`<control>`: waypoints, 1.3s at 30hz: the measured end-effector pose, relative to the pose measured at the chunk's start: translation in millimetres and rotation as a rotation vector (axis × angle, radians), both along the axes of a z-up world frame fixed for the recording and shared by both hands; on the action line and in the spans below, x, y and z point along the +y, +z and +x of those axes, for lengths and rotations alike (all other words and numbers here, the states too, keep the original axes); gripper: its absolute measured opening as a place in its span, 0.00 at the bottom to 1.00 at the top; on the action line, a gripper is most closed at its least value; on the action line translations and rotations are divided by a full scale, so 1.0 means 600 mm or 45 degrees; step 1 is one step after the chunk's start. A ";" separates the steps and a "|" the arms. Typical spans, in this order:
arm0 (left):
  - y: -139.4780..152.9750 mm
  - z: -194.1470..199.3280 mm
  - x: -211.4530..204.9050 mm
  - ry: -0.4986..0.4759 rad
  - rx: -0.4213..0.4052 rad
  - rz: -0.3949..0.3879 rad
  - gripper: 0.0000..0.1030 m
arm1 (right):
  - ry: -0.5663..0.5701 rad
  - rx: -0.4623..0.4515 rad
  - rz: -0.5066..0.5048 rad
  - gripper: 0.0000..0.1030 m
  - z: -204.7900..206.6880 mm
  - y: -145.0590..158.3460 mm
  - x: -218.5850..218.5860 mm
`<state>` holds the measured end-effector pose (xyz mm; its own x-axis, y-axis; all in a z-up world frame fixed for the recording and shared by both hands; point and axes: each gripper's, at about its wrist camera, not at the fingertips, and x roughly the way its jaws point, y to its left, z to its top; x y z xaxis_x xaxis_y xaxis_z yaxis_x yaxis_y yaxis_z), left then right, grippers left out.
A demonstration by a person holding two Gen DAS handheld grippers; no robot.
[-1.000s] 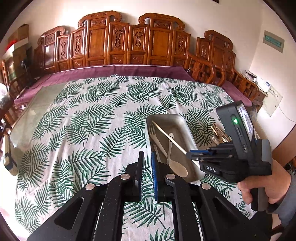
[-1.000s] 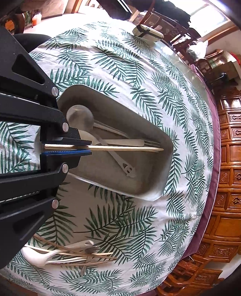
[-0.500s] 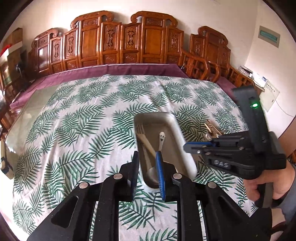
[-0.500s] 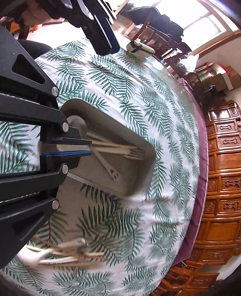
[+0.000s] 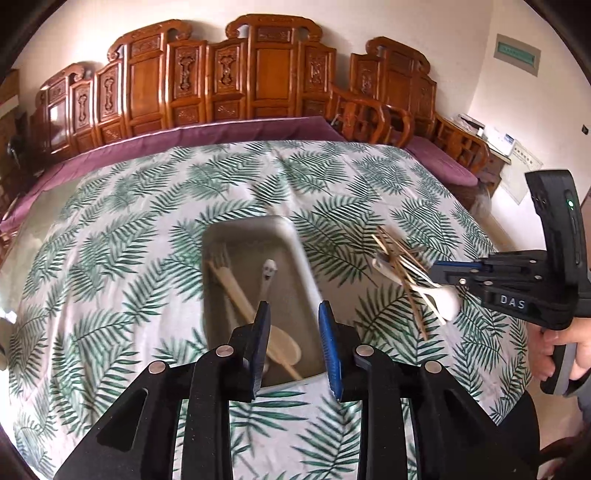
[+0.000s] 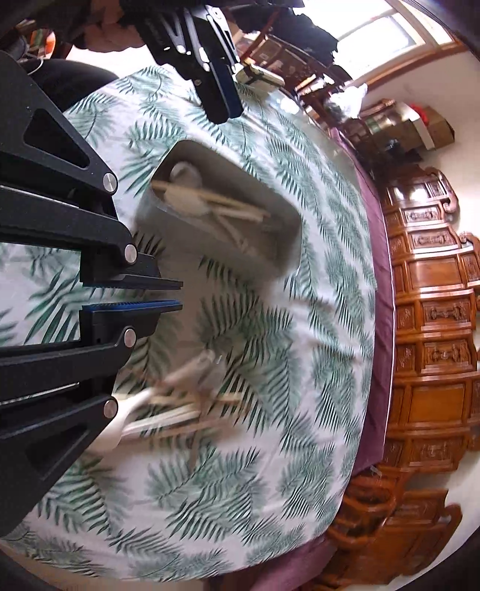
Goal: Organize utensils
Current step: 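Lower the wooden chopstick into the tray and open the right tool, then move both tools back toward the remaining utensil pile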
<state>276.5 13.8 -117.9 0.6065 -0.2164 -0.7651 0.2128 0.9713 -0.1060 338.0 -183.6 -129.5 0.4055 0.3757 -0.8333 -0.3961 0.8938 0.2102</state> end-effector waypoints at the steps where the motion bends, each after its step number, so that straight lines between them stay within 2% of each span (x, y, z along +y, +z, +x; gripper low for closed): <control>1: -0.002 0.000 -0.006 -0.007 0.003 -0.002 0.25 | -0.010 -0.001 -0.006 0.07 -0.004 -0.003 -0.009; 4: -0.011 0.009 -0.036 -0.037 0.018 -0.003 0.25 | -0.049 0.005 -0.022 0.14 -0.014 -0.016 -0.045; 13: -0.038 0.047 -0.123 -0.131 0.070 -0.002 0.25 | -0.126 0.025 -0.051 0.15 -0.027 -0.048 -0.112; 17: -0.054 0.065 -0.158 -0.160 0.092 -0.007 0.25 | -0.120 -0.002 -0.078 0.22 -0.030 -0.052 -0.126; 21: -0.076 0.085 -0.198 -0.193 0.116 -0.012 0.25 | -0.128 0.009 -0.086 0.22 -0.035 -0.060 -0.144; 28: -0.122 0.108 -0.261 -0.257 0.160 0.037 0.25 | -0.167 0.021 -0.093 0.22 -0.046 -0.071 -0.175; 39: -0.172 0.136 -0.301 -0.303 0.242 0.079 0.25 | -0.184 0.025 -0.081 0.23 -0.053 -0.080 -0.190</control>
